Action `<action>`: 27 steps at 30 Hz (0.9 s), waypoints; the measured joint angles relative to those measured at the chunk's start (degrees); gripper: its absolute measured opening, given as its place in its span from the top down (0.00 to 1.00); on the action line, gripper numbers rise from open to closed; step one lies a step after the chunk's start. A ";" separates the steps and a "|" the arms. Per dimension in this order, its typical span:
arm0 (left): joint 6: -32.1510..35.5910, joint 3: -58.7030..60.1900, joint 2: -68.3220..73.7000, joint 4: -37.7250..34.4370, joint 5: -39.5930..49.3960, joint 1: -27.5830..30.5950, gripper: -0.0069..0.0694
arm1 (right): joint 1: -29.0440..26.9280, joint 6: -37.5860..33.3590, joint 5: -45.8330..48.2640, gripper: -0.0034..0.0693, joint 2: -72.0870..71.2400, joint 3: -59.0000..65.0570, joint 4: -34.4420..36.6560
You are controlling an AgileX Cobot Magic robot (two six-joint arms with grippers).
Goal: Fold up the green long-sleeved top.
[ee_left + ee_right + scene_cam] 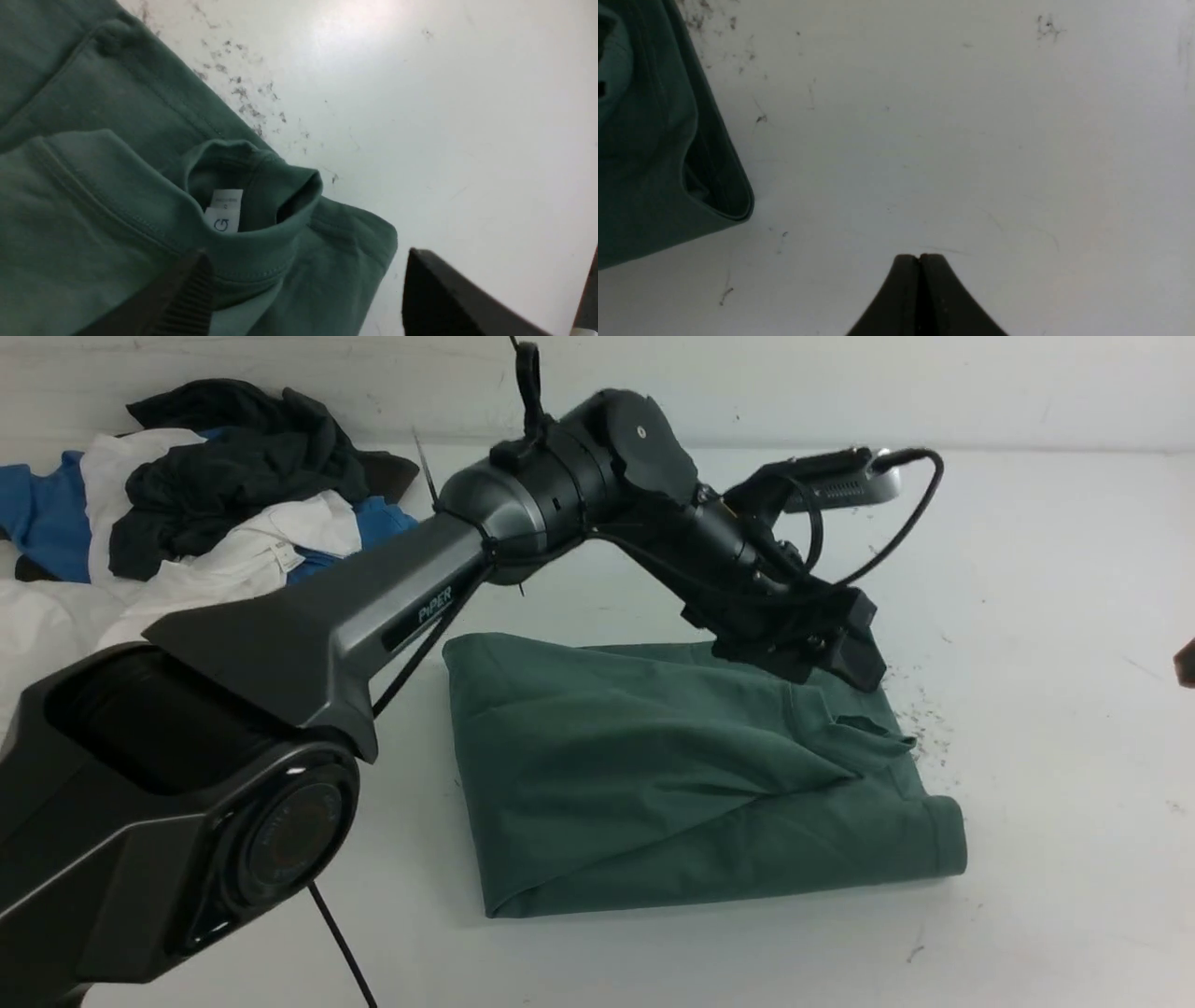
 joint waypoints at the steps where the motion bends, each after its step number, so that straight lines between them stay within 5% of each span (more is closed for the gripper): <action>1: 0.06 -0.28 -0.20 0.19 0.69 0.17 0.24 | 0.00 -0.13 0.00 0.97 0.00 0.00 0.35; 8: -3.35 -11.11 -6.90 6.39 6.84 8.63 0.43 | 3.86 -5.40 -0.38 0.97 0.38 0.00 8.62; 11: -7.56 -12.14 -11.34 9.92 7.22 12.86 0.70 | 10.86 -8.71 -2.03 0.97 2.21 0.00 12.49; 15: -11.89 -7.25 -16.06 13.11 7.21 15.00 0.88 | 18.12 -9.94 -5.87 0.97 4.28 0.00 13.97; 22: -12.62 20.02 -27.63 21.31 7.35 15.19 0.91 | 26.75 -10.56 -17.41 0.97 9.38 0.00 14.35; 27: -12.56 31.10 -34.12 25.62 7.68 17.41 0.91 | 27.29 -10.54 -20.09 0.97 13.00 0.00 12.62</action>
